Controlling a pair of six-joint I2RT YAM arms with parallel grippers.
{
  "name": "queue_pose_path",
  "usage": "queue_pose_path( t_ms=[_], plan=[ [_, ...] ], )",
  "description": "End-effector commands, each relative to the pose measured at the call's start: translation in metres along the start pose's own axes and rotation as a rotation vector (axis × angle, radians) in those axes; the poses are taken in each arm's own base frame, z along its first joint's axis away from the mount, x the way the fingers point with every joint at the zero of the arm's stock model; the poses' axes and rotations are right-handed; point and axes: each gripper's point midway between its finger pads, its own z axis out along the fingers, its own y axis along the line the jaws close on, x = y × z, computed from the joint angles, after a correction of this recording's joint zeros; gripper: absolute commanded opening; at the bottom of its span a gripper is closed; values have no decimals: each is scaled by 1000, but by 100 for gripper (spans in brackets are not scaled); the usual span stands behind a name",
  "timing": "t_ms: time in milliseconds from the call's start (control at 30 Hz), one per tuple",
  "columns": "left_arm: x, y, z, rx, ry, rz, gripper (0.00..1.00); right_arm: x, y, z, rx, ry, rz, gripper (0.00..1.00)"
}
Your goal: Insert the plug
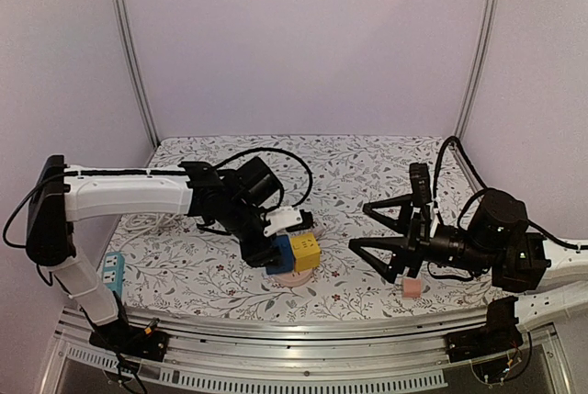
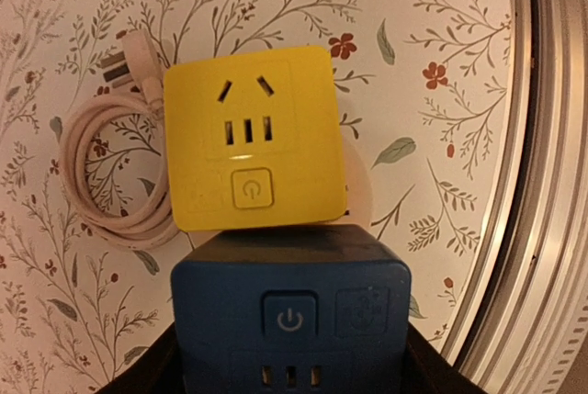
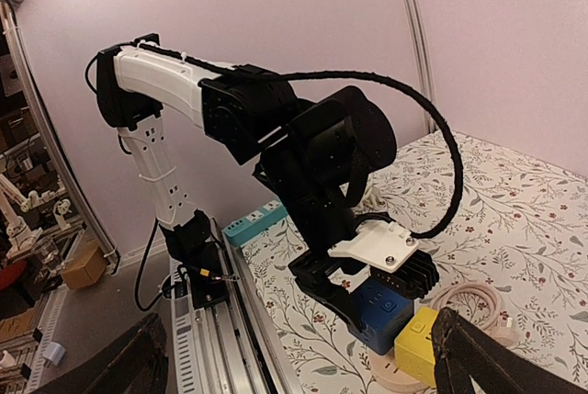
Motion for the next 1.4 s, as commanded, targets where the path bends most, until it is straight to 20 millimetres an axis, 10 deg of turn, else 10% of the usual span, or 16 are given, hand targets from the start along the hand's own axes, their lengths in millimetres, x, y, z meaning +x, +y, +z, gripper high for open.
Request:
queue_pose_path(
  t_ms=[0,1367],
  plan=[
    [4,9,11,-9,22,-17,0,6,-2,2,13,18,-17,99],
    [18,23,38,39,32,-1,0,11,8,5,-48,43,-15,99]
  ],
)
